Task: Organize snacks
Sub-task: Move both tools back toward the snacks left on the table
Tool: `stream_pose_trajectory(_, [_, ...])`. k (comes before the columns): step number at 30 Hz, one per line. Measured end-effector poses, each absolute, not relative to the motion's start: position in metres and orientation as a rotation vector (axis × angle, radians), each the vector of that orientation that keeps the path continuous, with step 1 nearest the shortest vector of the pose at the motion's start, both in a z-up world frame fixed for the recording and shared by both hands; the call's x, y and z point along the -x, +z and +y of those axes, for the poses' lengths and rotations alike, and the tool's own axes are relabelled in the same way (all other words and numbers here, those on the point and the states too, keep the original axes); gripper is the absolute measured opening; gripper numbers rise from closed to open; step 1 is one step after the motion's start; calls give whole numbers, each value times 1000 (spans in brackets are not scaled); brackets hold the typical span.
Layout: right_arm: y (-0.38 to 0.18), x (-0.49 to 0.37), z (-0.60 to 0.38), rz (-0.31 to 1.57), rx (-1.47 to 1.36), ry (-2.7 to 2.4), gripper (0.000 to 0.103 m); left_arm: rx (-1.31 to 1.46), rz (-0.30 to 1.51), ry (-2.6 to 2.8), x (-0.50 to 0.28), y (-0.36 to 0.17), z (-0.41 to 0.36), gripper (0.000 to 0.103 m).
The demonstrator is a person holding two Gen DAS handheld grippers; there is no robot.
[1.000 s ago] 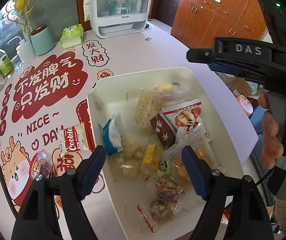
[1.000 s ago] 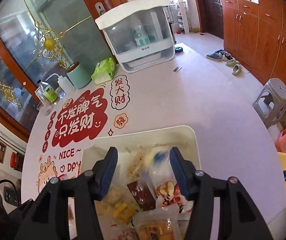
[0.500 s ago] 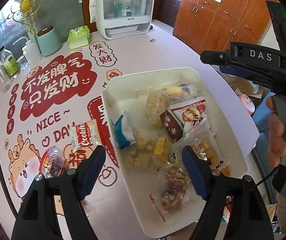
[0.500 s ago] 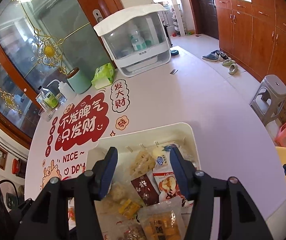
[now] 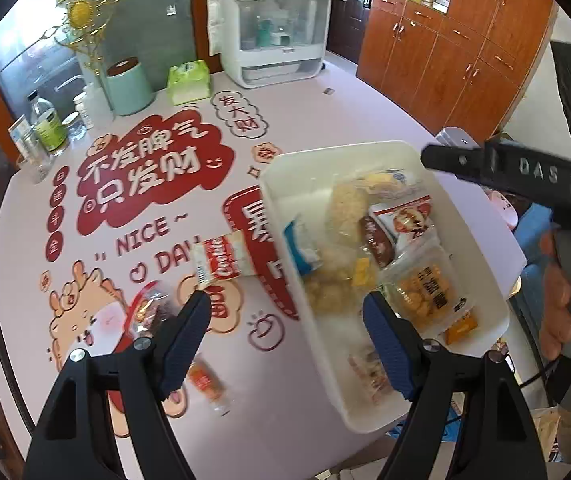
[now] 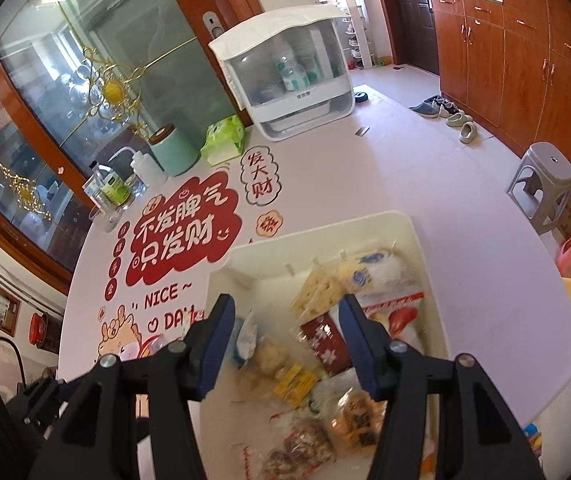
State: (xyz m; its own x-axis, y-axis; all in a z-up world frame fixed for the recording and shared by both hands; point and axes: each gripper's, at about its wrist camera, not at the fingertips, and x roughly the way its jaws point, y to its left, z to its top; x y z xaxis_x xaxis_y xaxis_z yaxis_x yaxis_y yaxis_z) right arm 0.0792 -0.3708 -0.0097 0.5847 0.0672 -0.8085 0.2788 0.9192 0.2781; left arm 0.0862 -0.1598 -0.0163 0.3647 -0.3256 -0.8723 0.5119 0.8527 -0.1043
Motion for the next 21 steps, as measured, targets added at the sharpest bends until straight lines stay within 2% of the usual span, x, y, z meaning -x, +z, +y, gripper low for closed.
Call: stream_pose_trajectory(21, [-24, -88, -242, 993, -382, -30, 55, -202, 1024, -377, -140, -14, -12, 78])
